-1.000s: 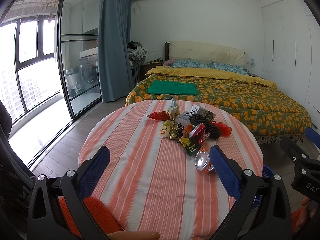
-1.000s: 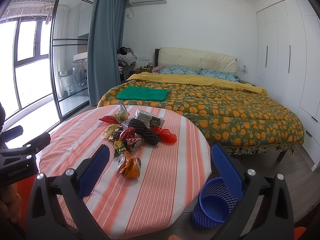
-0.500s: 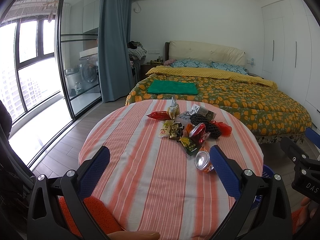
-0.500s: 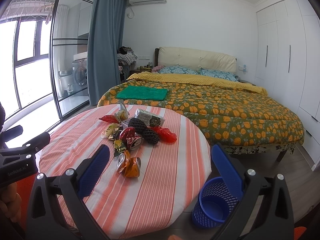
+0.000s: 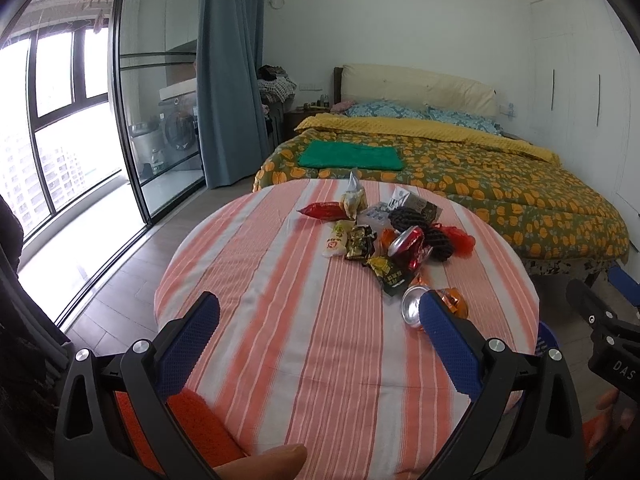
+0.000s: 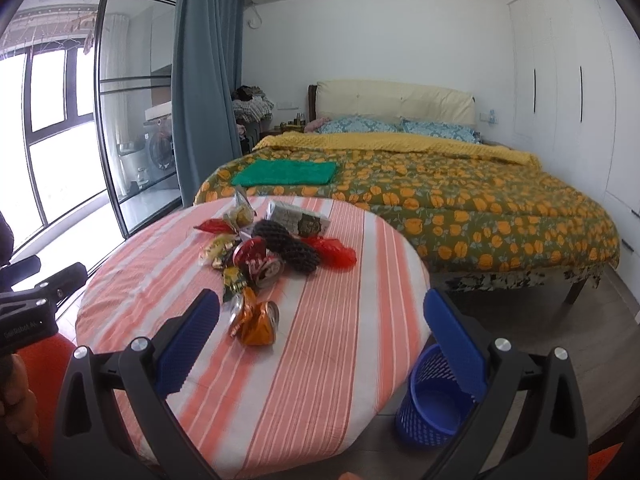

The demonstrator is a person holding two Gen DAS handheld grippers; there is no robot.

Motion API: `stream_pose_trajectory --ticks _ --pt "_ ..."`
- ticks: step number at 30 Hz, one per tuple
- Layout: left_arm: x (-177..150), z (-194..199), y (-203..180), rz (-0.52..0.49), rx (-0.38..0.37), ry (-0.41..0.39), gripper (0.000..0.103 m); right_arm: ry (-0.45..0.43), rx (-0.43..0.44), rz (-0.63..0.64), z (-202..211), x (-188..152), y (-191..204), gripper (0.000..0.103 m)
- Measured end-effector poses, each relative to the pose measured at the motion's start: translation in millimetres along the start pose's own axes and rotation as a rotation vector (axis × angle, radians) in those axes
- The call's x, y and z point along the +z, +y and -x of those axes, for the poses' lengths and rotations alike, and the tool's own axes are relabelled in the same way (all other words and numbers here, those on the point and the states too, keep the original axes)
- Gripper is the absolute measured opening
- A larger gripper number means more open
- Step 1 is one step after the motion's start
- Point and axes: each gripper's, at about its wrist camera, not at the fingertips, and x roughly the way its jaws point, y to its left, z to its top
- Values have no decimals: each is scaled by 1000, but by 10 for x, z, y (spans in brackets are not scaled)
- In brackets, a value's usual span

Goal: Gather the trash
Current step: 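Grasp the crushed can with orange wrapper with left tool while right tool grasps red can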

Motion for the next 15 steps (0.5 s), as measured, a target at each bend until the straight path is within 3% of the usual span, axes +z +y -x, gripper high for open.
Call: stream_pose_trajectory --ticks 4,10,15 --pt "-104 -272 7 -5 -20 104 99 85 118 -60 -332 -202 -75 98" --pt "-245 -527 147 63 -44 188 99 245 264 -146 -765 -384 -62 98" --pt "-320 -655 80 18 -97 209 99 272 175 -175 -840 -451 -230 98"
